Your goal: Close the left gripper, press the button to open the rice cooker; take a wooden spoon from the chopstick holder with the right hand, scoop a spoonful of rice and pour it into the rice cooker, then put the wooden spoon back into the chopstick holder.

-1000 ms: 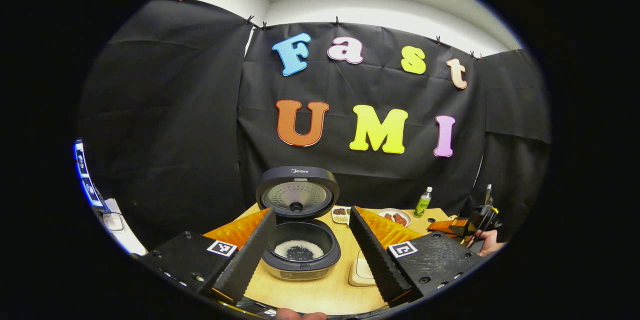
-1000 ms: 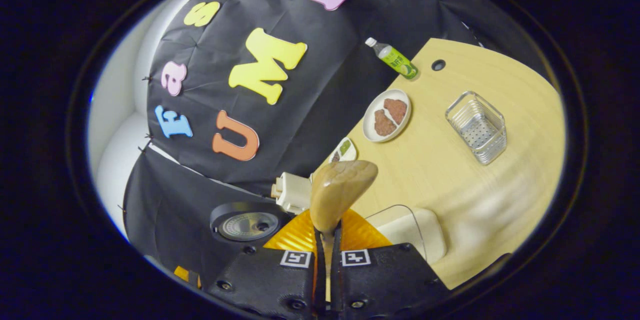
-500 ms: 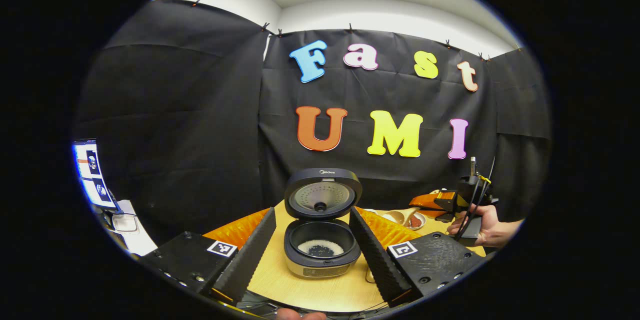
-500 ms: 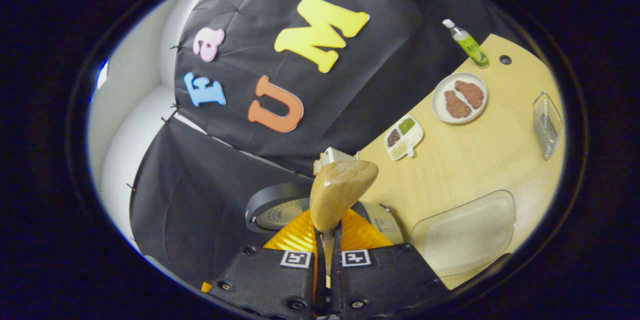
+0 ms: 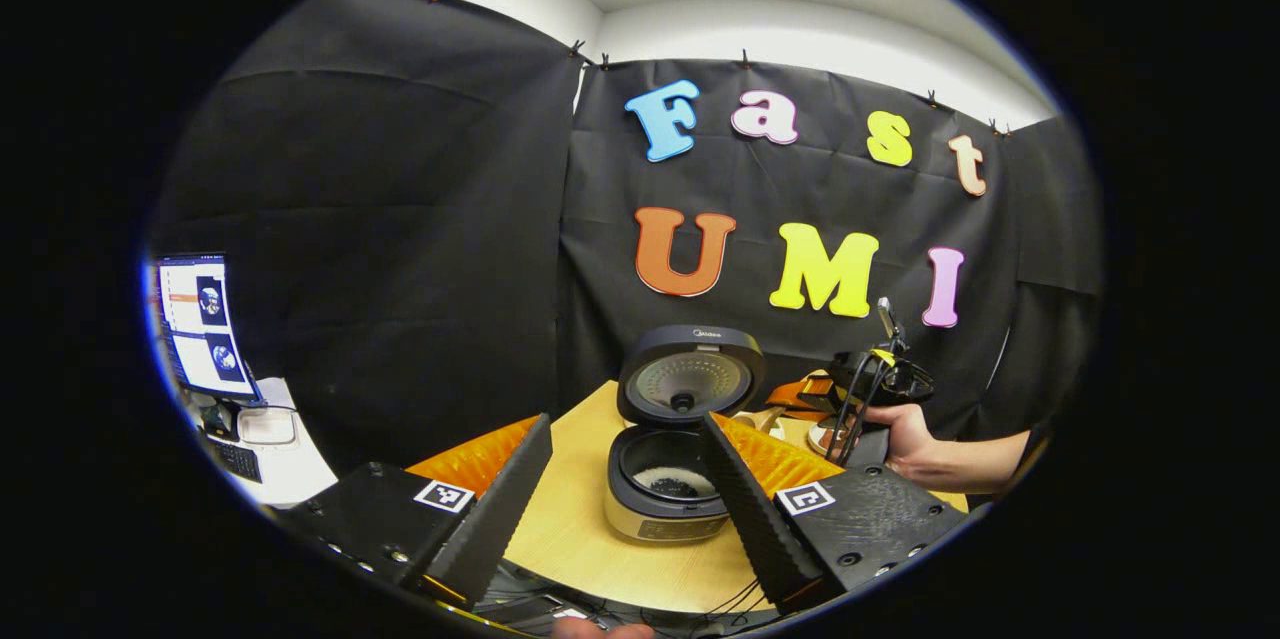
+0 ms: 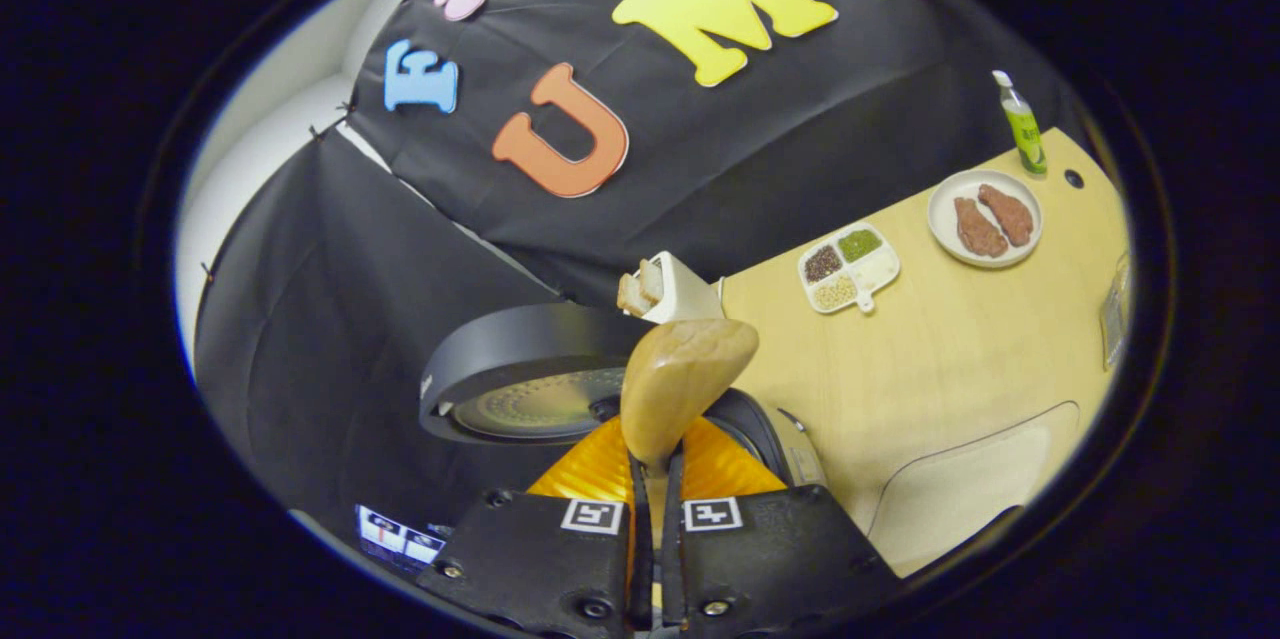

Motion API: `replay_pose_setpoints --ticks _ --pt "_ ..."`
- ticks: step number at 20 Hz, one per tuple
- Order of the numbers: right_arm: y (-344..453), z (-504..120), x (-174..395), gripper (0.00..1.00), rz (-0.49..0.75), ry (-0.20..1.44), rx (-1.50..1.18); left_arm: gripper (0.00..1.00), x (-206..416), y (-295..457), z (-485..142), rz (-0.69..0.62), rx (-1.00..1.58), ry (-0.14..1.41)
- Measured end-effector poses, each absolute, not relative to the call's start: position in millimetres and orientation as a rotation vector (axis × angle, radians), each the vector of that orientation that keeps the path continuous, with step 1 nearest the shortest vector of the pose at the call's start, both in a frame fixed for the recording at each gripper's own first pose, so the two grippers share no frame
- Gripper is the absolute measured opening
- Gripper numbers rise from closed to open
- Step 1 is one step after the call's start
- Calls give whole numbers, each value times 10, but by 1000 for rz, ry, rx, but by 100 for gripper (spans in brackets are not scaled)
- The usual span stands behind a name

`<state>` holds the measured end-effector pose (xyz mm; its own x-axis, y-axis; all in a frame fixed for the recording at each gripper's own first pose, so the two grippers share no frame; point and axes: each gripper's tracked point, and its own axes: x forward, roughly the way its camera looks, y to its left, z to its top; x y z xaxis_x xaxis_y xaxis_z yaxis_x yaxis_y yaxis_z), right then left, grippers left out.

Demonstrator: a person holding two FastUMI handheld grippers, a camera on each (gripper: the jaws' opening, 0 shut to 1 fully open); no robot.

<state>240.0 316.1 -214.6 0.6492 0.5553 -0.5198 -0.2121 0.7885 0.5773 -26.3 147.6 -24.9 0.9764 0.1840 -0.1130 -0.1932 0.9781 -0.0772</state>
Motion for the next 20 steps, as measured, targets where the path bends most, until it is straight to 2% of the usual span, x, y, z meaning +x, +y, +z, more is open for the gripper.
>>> replay_pose_setpoints --ticks 15,20 --pt "3385 -2225 2393 9 476 658 216 95 -429 1616 -257 244 -99 102" --pt "3421 -2154 2405 9 494 584 92 95 -484 1615 -264 256 -98 105"
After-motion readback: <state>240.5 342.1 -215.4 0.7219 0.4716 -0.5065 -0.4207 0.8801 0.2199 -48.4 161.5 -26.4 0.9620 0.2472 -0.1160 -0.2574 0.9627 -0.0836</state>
